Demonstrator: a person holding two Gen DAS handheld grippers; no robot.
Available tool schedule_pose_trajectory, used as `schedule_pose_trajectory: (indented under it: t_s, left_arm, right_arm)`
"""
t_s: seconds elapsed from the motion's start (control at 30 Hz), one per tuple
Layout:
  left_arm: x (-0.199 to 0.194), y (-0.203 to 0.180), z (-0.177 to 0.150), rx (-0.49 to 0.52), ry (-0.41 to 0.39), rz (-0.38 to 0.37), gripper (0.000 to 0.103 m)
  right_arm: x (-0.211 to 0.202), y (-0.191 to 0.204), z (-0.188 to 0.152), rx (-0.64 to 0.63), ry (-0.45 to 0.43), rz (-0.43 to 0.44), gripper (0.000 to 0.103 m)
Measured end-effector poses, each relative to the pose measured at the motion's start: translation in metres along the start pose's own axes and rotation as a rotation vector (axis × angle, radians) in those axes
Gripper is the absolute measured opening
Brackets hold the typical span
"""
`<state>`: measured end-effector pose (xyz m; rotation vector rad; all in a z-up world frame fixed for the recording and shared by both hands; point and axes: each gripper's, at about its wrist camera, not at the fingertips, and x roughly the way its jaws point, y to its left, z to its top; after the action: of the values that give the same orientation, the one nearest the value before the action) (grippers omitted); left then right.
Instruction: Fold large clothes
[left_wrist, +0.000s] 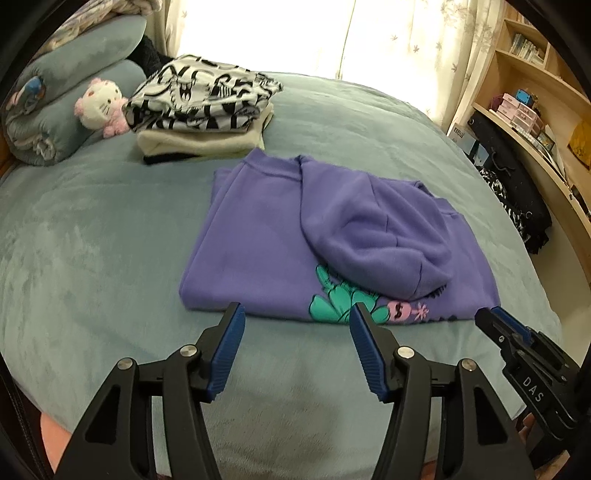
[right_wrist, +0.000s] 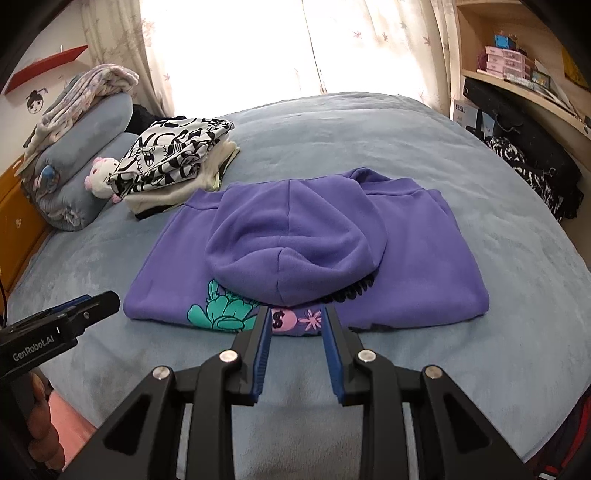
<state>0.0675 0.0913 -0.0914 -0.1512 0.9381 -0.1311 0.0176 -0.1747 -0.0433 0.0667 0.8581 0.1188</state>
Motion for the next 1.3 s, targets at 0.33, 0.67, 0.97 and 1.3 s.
schedule_pose_trajectory:
  t_s: [0.33, 0.67, 0.97, 1.3]
  left_arm:
    - [0.055, 0.022, -0.021, -0.099, 0.125, -0.124, 0.058]
    - [0.12, 0.052, -0.023, -0.277, 0.152, -0.274, 0.058]
    - [0.163, 0.069, -0.007, -0.374, 0.099, -0.356, 0.058]
    - [0.185, 0.073, 0.028, -0.393, -0.023, -0.298, 0.036]
  right_arm:
    - [0.02, 0.011, -0.005, -0.024, 0.002, 0.009, 0.027]
    - [0.054, 0.012, 0.006, 0.004, 0.0, 0.022, 0.023]
    - [0.086, 0.013, 0.032, 0.012, -0.033, 0.007, 0.017]
    - [0.138, 0.006, 0.044, 0.015, 0.011, 0.011, 0.016]
